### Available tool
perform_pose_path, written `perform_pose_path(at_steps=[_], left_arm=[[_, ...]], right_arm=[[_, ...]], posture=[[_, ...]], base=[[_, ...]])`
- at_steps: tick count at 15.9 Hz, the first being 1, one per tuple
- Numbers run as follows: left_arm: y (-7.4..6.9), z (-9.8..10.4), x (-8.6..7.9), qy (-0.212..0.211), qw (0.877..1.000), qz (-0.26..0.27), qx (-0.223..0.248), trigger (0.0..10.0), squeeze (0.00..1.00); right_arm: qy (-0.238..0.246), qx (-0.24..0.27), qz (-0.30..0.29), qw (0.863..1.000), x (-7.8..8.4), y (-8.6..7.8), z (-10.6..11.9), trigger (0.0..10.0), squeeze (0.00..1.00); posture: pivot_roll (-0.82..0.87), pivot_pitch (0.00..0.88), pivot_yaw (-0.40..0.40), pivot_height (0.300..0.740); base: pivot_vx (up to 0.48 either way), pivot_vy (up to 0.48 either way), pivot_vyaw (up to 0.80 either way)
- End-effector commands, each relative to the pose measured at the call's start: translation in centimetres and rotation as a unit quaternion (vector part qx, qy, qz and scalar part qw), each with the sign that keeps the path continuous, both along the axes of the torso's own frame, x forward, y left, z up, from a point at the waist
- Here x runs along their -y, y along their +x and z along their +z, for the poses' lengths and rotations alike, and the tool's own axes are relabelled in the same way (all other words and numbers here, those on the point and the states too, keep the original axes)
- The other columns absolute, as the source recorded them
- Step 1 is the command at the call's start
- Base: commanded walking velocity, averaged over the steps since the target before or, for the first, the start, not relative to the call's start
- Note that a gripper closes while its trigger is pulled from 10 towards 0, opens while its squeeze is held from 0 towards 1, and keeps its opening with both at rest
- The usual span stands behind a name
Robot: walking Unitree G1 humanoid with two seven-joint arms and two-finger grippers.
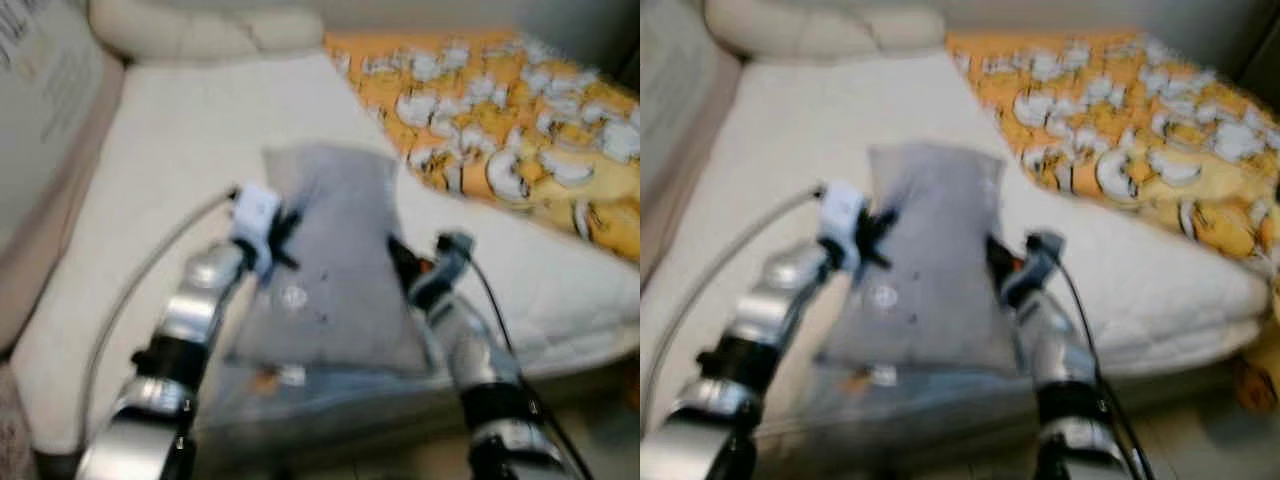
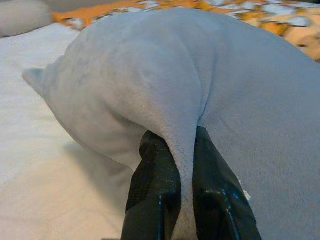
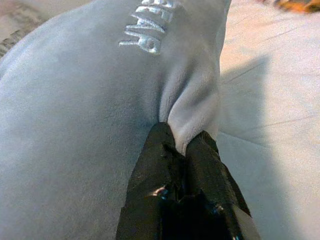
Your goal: Clean up the room
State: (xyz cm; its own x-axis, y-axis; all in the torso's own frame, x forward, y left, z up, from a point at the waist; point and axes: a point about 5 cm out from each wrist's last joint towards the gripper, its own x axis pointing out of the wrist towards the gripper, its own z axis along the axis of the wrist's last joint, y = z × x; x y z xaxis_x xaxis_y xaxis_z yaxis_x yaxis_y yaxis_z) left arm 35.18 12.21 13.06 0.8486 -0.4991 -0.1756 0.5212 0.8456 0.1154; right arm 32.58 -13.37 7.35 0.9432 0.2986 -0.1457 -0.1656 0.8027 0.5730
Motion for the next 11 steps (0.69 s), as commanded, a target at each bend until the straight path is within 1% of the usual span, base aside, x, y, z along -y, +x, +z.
perform_pose_path(at_steps=[1,8,9,11], left_arm=[[0.54,1.37,-0.61,0.003,1.000,0.008,0.028,10.0,0.00],[0.70,1.38,-0.78,0.003,1.000,0.013,0.026,10.0,0.00],[0.70,1.40,-0.70,0.002,0.999,0.019,0.026,10.0,0.00],[0.67,1.41,-0.52,-0.005,1.000,0.016,0.021,10.0,0.00]], right_arm=[[-0.008,0.022,-0.005,1.000,-0.13,0.60,1.13,10.0,0.00],[-0.005,0.013,0.000,1.000,-0.44,0.66,0.95,10.0,0.00],[-0.012,0.010,-0.002,1.000,-0.37,0.57,0.86,10.0,0.00],[-0.008,0.008,0.002,1.000,-0.39,0.52,0.84,10.0,0.00]], posture=[[0.04,0.000,-0.033,0.740],[0.04,0.000,-0.023,0.740],[0.04,0.000,-0.018,0.740],[0.04,0.000,-0.020,0.740]], base=[[0.000,0.349,0.00],[0.000,0.337,0.00],[0.000,0.000,0.00],[0.000,0.000,0.00]])
